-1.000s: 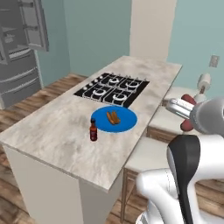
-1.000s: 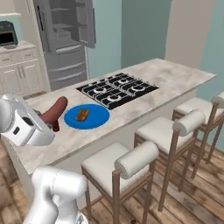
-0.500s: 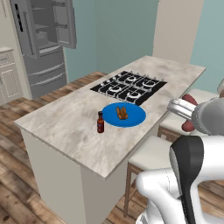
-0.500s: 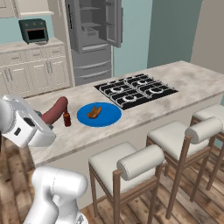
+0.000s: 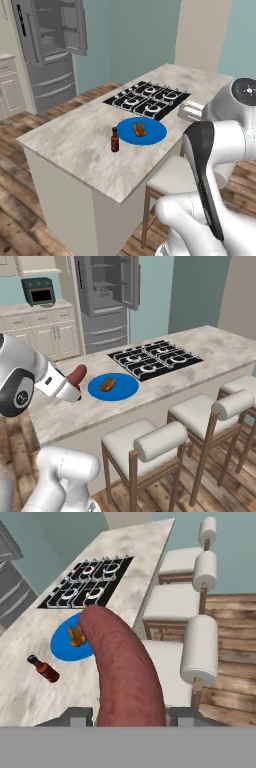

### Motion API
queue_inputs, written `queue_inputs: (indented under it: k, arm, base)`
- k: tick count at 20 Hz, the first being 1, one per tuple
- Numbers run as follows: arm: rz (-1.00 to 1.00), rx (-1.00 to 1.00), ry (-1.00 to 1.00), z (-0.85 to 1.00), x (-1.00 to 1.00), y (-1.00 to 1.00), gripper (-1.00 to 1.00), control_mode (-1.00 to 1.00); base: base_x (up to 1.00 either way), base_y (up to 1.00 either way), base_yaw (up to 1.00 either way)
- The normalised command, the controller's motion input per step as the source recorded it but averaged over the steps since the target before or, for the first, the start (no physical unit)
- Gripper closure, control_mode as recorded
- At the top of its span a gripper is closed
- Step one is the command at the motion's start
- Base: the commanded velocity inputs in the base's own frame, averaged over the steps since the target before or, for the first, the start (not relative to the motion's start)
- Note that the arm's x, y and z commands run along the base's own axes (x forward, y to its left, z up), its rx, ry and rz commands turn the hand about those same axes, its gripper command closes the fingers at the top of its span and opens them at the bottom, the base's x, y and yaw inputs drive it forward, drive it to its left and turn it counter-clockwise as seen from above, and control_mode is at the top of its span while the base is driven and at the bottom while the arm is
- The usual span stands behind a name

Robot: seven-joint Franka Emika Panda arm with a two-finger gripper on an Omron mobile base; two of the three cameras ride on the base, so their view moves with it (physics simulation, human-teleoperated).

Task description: Move the hot dog bun to the plate on the dining table and place the condiment next to that plate. Then navigate to the fridge and take the sausage and place it on the plate as well.

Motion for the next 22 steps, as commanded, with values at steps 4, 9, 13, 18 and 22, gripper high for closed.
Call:
queue_inputs:
  k: [4, 9, 13, 18, 22]
  arm:
    - [0.15, 0.0, 0.37, -0.36, 1.0, 0.01, 1.0, -1.0]
    - [0.16, 0.0, 0.24, -0.55, 0.84, 0.0, 1.0, -1.0]
    - [0.12, 0.0, 0.15, -0.53, 0.75, 0.0, 1.0, -1.0]
    - [0.13, 0.0, 0.11, -0.51, 0.76, -0.01, 1.0, -1.0]
    - [0.13, 0.0, 0.04, -0.47, 0.71, -0.06, 1.0, -1.0]
  base:
    - [0.0, 0.0, 0.0]
    - [0.0, 0.0, 0.0]
    - [0.0, 0.0, 0.0]
    - [0.0, 0.0, 0.0]
    - [0.0, 0.0, 0.0]
